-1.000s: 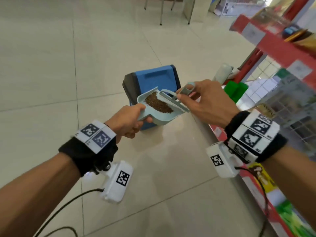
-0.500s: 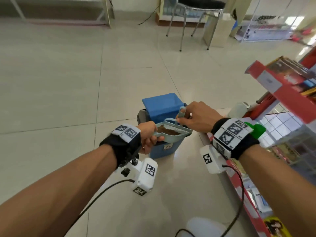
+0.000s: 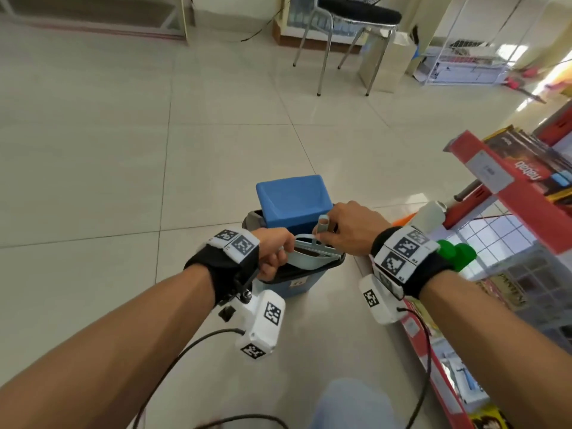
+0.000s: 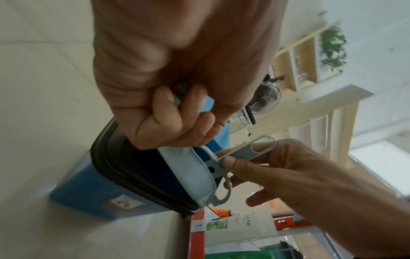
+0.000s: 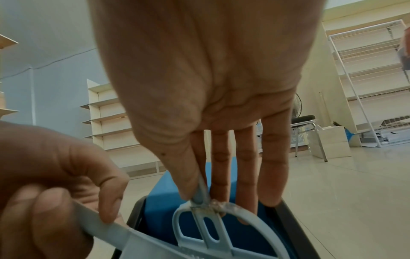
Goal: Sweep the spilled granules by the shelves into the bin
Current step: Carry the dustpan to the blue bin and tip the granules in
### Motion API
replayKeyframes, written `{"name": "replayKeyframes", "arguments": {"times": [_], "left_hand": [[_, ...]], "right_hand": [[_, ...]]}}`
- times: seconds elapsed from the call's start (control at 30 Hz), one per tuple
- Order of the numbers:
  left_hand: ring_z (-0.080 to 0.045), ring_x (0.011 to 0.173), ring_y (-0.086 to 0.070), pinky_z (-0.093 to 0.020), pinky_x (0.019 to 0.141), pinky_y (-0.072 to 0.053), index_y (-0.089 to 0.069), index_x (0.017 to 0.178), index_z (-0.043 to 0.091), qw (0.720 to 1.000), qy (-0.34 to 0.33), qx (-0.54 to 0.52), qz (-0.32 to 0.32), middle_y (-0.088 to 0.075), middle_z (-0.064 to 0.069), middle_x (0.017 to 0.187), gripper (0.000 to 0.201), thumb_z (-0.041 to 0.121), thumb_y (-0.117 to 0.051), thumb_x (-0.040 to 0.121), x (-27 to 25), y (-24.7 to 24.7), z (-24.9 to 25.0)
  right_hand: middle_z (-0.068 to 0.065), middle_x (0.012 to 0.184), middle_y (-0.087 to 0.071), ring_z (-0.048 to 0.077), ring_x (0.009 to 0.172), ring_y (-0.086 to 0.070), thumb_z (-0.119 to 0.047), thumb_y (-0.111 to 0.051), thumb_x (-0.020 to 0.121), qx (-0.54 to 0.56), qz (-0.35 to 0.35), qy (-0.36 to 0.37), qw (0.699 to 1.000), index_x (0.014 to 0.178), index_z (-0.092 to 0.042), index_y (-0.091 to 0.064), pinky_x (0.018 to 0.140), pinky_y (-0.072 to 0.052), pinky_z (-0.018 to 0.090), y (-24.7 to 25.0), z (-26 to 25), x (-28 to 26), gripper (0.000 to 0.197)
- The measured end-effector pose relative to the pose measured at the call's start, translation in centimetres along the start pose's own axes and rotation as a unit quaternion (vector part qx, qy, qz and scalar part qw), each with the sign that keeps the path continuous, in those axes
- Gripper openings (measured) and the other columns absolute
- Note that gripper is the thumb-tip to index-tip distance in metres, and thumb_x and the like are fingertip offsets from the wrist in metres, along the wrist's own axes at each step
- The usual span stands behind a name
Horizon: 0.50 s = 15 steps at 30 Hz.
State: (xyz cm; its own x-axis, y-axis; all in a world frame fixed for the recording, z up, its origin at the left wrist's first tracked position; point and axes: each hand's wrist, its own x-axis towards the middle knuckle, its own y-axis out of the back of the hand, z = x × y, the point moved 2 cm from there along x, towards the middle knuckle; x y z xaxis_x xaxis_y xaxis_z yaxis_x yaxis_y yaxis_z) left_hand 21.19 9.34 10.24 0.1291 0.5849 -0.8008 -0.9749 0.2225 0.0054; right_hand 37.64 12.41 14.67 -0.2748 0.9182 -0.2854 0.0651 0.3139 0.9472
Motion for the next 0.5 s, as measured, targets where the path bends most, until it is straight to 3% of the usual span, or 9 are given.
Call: {"name": "replayKeyframes", "arguments": {"times": [0.07,0.13,0.2,0.23,0.27,0.33,0.43,0.5], "left_hand": [[-0.006,0.025,-0.033,-0.010,0.038,-0.026,-0.049,0.089,0.010,0.998,-0.009,0.056,0.040,-0.046,0.001,0.036,0.002,0.011,-0.050,0.087,0.1,-0.2,0.5],[-0.010,0.025,-0.045,-0.012,0.039,-0.037,-0.051,0.098,0.004,0.990,-0.039,0.111,0.077,-0.056,-0.005,0.036,0.013,0.012,-0.055,0.088,0.4,-0.2,1.0],[-0.019,0.038,-0.061,-0.023,0.047,-0.053,-0.055,0.101,0.001,0.978,-0.080,0.161,0.107,-0.069,-0.011,0.052,0.021,0.015,-0.060,0.085,0.7,-0.4,1.5],[-0.026,0.051,-0.070,-0.032,0.058,-0.060,-0.059,0.096,0.000,0.967,-0.106,0.194,0.129,-0.074,-0.015,0.064,0.021,0.016,-0.062,0.082,0.9,-0.4,1.8],[-0.031,0.066,-0.074,-0.040,0.068,-0.062,-0.063,0.089,-0.001,0.952,-0.134,0.228,0.155,-0.076,-0.017,0.076,0.021,0.018,-0.063,0.081,1.0,-0.4,2.2],[-0.033,0.081,-0.075,-0.046,0.076,-0.062,-0.067,0.086,-0.003,0.924,-0.176,0.278,0.197,-0.076,-0.019,0.086,0.028,0.023,-0.065,0.079,0.7,-0.3,3.0],[-0.034,0.088,-0.074,-0.051,0.081,-0.059,-0.070,0.090,-0.003,0.905,-0.200,0.320,0.198,-0.075,-0.020,0.090,0.039,0.031,-0.066,0.072,0.2,0.0,4.3],[-0.035,0.091,-0.073,-0.053,0.081,-0.059,-0.071,0.091,-0.004,0.906,-0.207,0.320,0.186,-0.075,-0.020,0.090,0.040,0.031,-0.069,0.071,-0.1,0.1,4.8]], "right_hand": [[0.004,0.090,-0.067,0.025,0.082,-0.065,-0.042,-0.060,0.088,0.005,0.009,-0.003,1.000,0.096,-0.019,-0.068,0.075,-0.057,0.041,0.0,0.6,0.1,0.026],[0.005,0.087,-0.066,0.026,0.079,-0.064,-0.043,-0.060,0.088,0.014,0.024,-0.004,1.000,0.094,-0.018,-0.066,0.072,-0.056,0.039,-0.1,1.3,0.1,0.026],[0.005,0.085,-0.065,0.026,0.077,-0.064,-0.043,-0.060,0.089,0.019,0.032,-0.004,0.999,0.093,-0.017,-0.067,0.065,-0.052,0.034,-0.2,1.9,0.0,0.027],[0.005,0.084,-0.065,0.026,0.077,-0.064,-0.044,-0.060,0.089,0.021,0.036,-0.004,0.999,0.094,-0.018,-0.067,0.063,-0.049,0.032,-0.3,2.1,-0.1,0.028],[0.005,0.083,-0.065,0.026,0.076,-0.063,-0.044,-0.060,0.088,0.024,0.041,-0.004,0.999,0.094,-0.017,-0.068,0.062,-0.047,0.031,-0.3,2.3,-0.2,0.029],[0.006,0.080,-0.064,0.028,0.072,-0.062,-0.045,-0.060,0.088,0.035,0.057,-0.005,0.998,0.089,-0.015,-0.068,0.060,-0.046,0.031,-0.1,2.7,-0.4,0.030],[0.007,0.077,-0.064,0.030,0.070,-0.062,-0.045,-0.059,0.088,0.042,0.079,-0.001,0.996,0.083,-0.013,-0.066,0.059,-0.048,0.032,0.4,2.8,-0.4,0.033],[0.007,0.080,-0.067,0.030,0.073,-0.064,-0.046,-0.058,0.088,0.038,0.081,0.005,0.996,0.085,-0.015,-0.068,0.066,-0.054,0.036,0.7,2.9,-0.3,0.032]]}}
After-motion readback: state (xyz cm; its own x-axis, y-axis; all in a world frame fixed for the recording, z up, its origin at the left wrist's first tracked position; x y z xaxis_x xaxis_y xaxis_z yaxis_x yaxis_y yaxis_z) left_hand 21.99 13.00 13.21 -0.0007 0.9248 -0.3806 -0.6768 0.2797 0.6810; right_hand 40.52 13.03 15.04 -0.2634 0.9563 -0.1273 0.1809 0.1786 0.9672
